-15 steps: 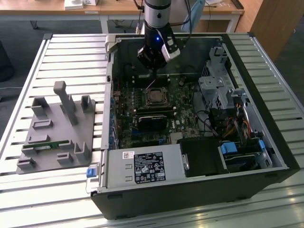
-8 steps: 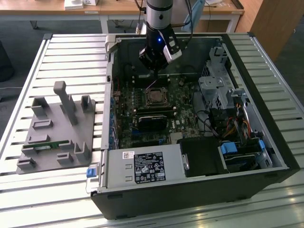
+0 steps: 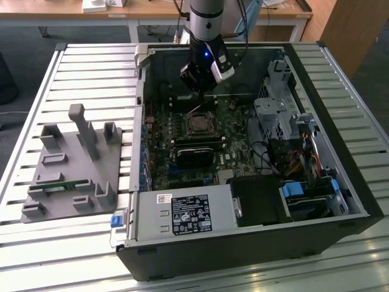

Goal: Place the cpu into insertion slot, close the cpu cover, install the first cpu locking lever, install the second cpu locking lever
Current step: 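Install the first cpu locking lever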

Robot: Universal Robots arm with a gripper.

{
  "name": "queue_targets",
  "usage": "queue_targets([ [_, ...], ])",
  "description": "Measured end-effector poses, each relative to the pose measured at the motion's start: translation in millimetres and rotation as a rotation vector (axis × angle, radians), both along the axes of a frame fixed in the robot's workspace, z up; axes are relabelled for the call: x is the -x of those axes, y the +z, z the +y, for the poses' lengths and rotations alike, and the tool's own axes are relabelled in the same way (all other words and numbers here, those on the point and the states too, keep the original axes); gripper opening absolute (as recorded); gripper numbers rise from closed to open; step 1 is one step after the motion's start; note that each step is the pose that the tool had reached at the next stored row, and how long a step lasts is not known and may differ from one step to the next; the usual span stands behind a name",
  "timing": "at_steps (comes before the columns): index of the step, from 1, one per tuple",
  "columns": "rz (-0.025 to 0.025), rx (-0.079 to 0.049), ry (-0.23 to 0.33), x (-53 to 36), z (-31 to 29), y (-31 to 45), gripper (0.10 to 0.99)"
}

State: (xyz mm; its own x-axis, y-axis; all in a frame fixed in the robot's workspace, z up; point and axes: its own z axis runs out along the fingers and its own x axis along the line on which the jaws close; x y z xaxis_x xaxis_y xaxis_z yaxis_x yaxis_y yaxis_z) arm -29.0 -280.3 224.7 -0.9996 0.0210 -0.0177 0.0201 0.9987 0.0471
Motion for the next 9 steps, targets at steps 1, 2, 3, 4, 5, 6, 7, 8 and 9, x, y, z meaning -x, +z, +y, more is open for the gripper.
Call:
queue_targets([
  [1, 0.0, 0.0, 0.0, -0.8, 0.0, -1.4, 0.106],
  [2, 0.0001, 0.0, 0.0, -1.8, 0.0, -2.8, 0.106],
  [3, 0.0003, 0.0, 0.0, -2.8, 0.0, -4.1, 0.106],
  [4, 0.0004, 0.0, 0.0, -3.8, 0.0, -5.5, 0.106],
  [5, 0.0006, 0.0, 0.0, -4.9, 0.0, -6.9, 0.106],
  [6, 0.0009, 0.0, 0.0, -5.9, 0.0, -8.2, 0.106],
  [7, 0.001, 0.0, 0.0, -6.7, 0.0, -9.6, 0.106],
  [8, 0.0013, 0.0, 0.0, -7.4, 0.0, -11.1, 0.106],
  [9, 0.0014, 0.0, 0.0, -7.9, 0.0, -12.6, 0.106],
])
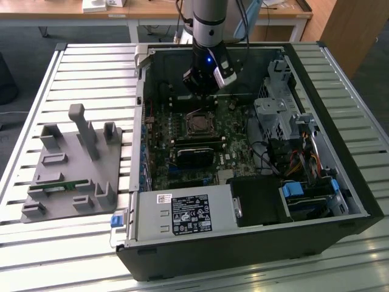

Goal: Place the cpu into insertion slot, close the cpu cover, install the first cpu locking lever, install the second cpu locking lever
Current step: 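Install the first cpu locking lever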

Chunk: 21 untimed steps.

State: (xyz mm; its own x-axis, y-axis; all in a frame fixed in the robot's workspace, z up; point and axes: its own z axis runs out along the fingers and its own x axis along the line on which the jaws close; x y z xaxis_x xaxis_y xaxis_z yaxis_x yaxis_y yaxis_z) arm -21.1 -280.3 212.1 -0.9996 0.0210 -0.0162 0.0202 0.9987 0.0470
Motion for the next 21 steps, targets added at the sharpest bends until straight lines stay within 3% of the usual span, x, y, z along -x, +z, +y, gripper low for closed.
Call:
queue_targets([
  [10, 0.0032, 0.0, 0.0, -1.8, 0.0, -11.3, 0.106],
  [21, 0.0034, 0.0, 0.0, -1.9, 0.0, -8.3, 0.106],
])
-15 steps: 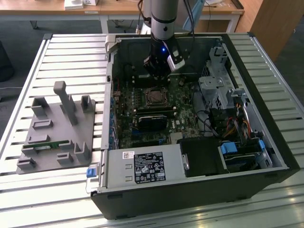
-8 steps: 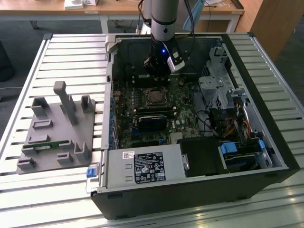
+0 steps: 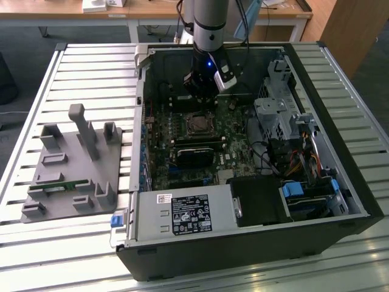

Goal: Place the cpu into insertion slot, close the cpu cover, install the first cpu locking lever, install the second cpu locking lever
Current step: 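Install the first cpu locking lever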

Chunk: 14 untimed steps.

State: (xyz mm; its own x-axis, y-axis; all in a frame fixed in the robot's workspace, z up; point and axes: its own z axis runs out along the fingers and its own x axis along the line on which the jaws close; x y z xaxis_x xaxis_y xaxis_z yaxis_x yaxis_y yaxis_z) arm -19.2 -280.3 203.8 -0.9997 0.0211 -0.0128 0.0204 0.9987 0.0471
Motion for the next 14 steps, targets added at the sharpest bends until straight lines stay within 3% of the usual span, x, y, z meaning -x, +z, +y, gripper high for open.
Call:
queue_targets([
  [7, 0.0, 0.024, 0.0, -0.1, 0.9, -2.2, 0.106],
  [14, -0.0002, 0.035, 0.0, -0.7, 3.0, -5.7, 0.106],
])
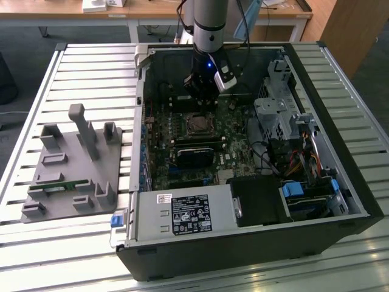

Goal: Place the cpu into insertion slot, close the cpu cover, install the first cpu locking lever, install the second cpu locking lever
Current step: 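Install the first cpu locking lever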

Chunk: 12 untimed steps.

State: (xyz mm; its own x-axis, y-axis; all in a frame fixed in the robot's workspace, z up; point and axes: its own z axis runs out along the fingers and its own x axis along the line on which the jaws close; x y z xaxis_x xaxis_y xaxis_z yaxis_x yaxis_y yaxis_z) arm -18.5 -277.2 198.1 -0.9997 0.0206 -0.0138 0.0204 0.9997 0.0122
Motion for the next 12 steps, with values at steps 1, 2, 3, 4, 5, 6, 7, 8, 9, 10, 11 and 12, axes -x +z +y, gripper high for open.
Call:
queue_targets([
  [1, 0.0, 0.001, 0.0, -0.1, 0.4, -0.6, 0.106],
  [2, 0.0002, 0.002, 0.0, -0.2, 0.6, -1.0, 0.106],
  [3, 0.0006, 0.003, 0.0, -0.3, 0.7, -1.3, 0.106],
  [4, 0.0007, 0.003, 0.0, -0.3, 0.8, -1.5, 0.106],
  [5, 0.0006, 0.003, 0.0, -0.3, 0.9, -1.6, 0.106],
  [6, 0.0006, 0.002, 0.0, -0.3, 1.0, -1.6, 0.106],
  [7, 0.0004, 0.001, 0.0, -0.4, 1.2, -1.7, 0.106],
  [8, 0.0003, 0.0, 0.0, -0.4, 1.5, -1.7, 0.106],
  [9, 0.0004, -0.002, 0.0, -0.4, 1.5, -1.7, 0.106],
  [10, 0.0003, -0.003, 0.0, -0.4, 1.5, -1.7, 0.106],
  [11, 0.0001, -0.003, 0.0, -0.4, 1.6, -1.5, 0.106],
  [12, -0.0001, -0.004, 0.0, -0.5, 1.7, -1.0, 0.106],
])
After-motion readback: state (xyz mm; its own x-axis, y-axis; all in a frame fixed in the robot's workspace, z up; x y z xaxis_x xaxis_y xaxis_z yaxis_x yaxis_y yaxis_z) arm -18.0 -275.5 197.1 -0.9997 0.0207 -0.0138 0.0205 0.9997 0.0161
